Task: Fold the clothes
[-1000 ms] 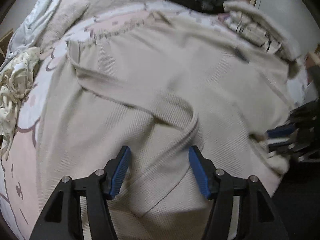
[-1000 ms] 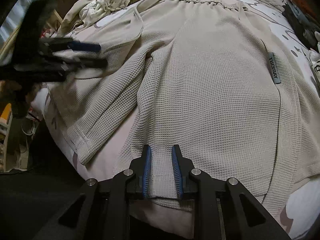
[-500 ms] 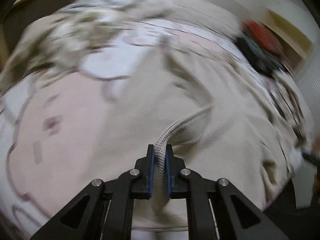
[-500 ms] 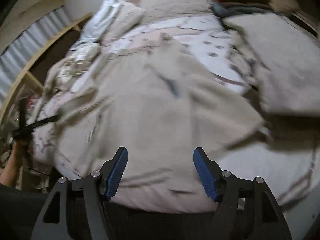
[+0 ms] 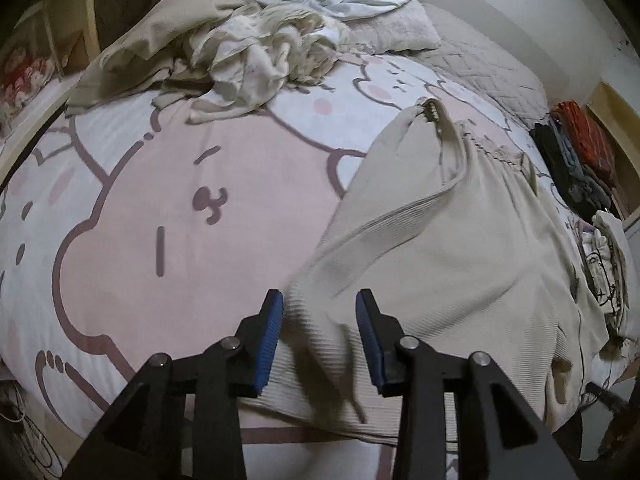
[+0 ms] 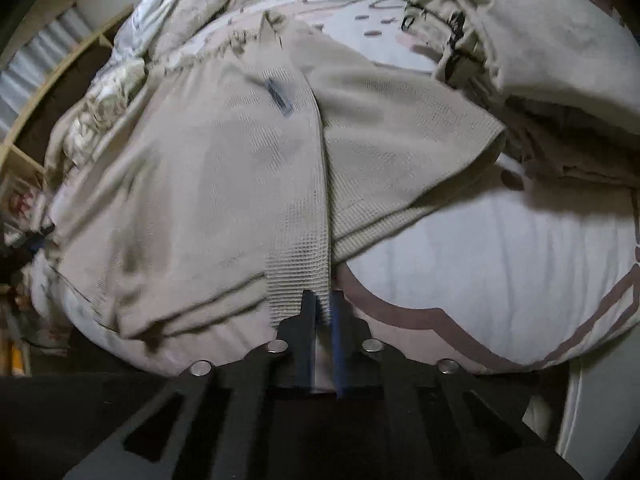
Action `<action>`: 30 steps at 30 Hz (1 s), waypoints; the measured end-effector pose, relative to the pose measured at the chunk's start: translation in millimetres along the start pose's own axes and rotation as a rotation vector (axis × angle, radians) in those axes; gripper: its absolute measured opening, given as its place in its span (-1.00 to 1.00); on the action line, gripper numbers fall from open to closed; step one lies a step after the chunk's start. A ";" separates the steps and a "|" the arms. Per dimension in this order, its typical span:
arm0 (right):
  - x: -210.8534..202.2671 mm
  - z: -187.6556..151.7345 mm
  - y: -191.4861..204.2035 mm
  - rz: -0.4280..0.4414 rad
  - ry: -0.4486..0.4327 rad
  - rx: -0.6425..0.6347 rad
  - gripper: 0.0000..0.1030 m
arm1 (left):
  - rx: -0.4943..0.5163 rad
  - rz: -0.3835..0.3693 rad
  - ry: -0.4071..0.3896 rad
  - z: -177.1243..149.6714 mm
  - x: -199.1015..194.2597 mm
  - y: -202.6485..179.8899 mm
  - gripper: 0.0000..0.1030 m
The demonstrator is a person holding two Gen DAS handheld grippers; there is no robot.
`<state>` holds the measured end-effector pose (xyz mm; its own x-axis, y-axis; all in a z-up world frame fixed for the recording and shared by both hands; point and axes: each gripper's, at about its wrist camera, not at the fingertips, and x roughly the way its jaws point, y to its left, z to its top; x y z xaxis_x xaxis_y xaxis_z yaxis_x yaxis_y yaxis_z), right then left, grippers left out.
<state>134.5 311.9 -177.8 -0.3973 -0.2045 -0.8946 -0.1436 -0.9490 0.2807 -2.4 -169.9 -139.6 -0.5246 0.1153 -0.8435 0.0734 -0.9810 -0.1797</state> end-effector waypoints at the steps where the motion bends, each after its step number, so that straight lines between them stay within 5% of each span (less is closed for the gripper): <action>1: -8.4 2.3 1.5 0.020 -0.017 0.006 -0.85 | 0.011 0.000 -0.007 1.4 -2.5 -3.0 -0.27; 3: -37.7 13.9 13.2 0.085 -0.087 -0.006 -0.85 | 0.029 0.000 -0.026 3.7 -9.2 -8.3 -0.20; 5: -59.2 25.1 28.4 0.159 -0.139 -0.033 -0.86 | 0.040 -0.005 -0.057 4.7 -20.2 -11.6 0.21; 10: -107.0 53.9 81.6 0.403 -0.245 -0.162 -0.88 | 0.075 -0.025 -0.097 2.2 -42.2 -19.5 0.22; 16: -108.0 89.3 146.1 0.735 -0.230 -0.251 -0.88 | 0.072 -0.078 -0.126 -6.0 -65.9 -26.6 0.22; 21: -86.7 100.8 204.7 0.835 -0.154 -0.378 -0.88 | 0.062 -0.153 -0.116 -16.1 -76.5 -36.7 0.22; 25: -45.0 92.3 235.7 0.873 -0.007 -0.413 -0.88 | -0.030 -0.355 -0.059 -24.9 -72.7 -41.1 0.22; 30: -27.2 85.7 220.3 0.886 0.049 -0.337 -0.89 | -0.128 -0.702 0.088 -30.9 -50.1 -52.0 0.23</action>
<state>36.0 129.0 -61.9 -0.1967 -0.8862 -0.4194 0.4645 -0.4610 0.7561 46.2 -119.8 -103.6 -0.4149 0.7295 -0.5439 -0.1543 -0.6455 -0.7480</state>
